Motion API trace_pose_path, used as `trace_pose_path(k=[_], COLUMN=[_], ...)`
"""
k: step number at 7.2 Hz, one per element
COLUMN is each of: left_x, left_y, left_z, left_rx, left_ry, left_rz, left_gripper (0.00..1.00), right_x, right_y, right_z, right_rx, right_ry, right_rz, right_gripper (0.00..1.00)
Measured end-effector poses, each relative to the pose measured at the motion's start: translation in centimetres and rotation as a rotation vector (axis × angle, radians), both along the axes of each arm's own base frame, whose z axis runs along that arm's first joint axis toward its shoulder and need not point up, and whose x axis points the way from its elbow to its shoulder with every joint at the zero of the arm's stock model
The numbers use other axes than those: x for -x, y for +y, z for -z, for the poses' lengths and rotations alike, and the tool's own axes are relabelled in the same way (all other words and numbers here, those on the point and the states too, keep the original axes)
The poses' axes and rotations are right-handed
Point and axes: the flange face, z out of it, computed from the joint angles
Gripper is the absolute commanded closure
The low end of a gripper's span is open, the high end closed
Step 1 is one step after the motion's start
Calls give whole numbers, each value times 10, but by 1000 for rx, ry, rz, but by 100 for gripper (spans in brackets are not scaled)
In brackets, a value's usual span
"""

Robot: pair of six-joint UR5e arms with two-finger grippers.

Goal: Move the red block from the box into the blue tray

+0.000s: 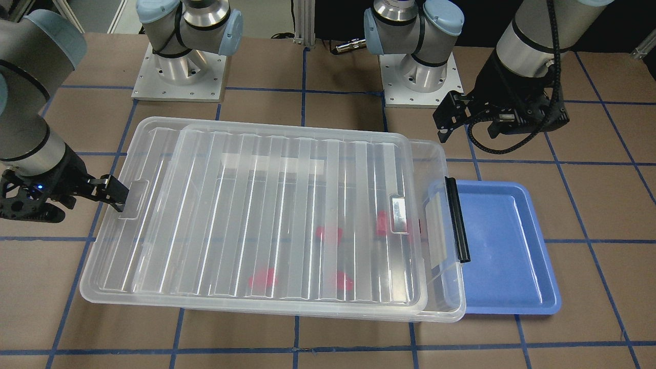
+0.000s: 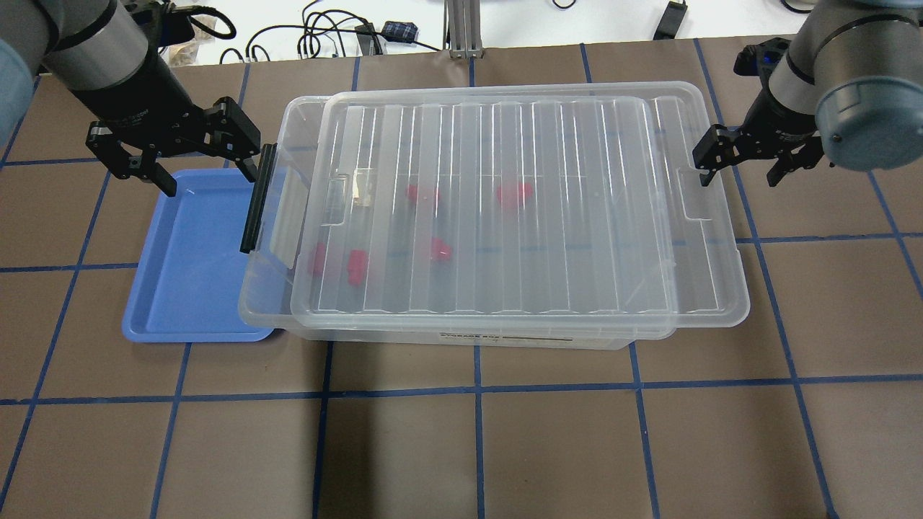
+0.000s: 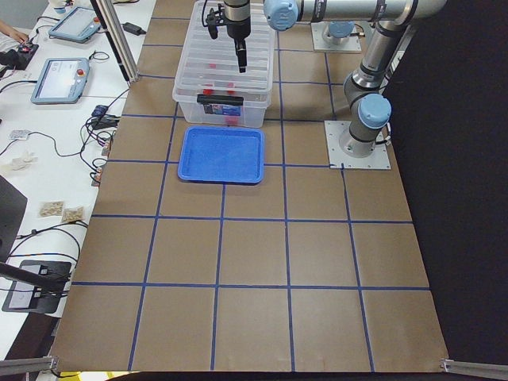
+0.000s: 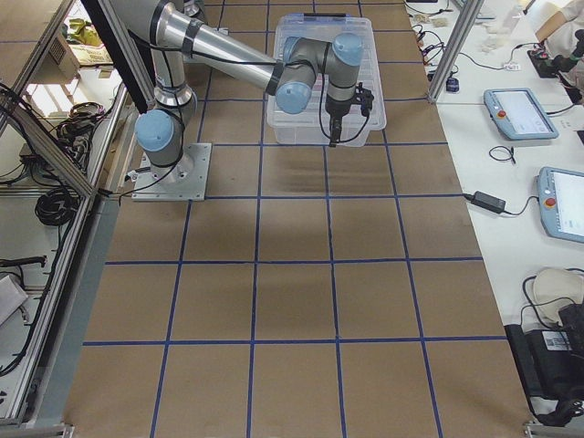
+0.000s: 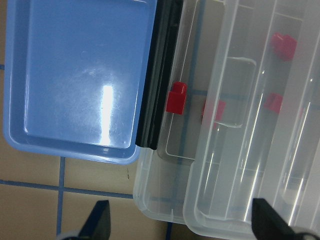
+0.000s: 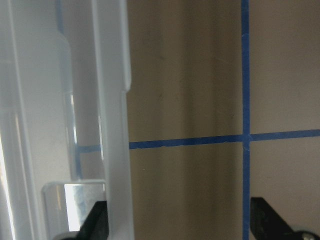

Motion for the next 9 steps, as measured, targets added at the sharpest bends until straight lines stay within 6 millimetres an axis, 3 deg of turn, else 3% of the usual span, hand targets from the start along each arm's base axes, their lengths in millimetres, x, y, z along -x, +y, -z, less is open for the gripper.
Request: trace_pose_path(k=[5, 9], left_x=[-10, -14], left_y=[-7, -16], left_z=[3, 16], left_rx=[9, -16], left_ry=[10, -14], left_rz=[-21, -6], left_gripper=[0, 0], right_x=[83, 123], right_y=[6, 13], right_z=[-4, -5], right_rx=[11, 14], right_ry=[3, 5], right_rz=[4, 32], right_gripper=[0, 0])
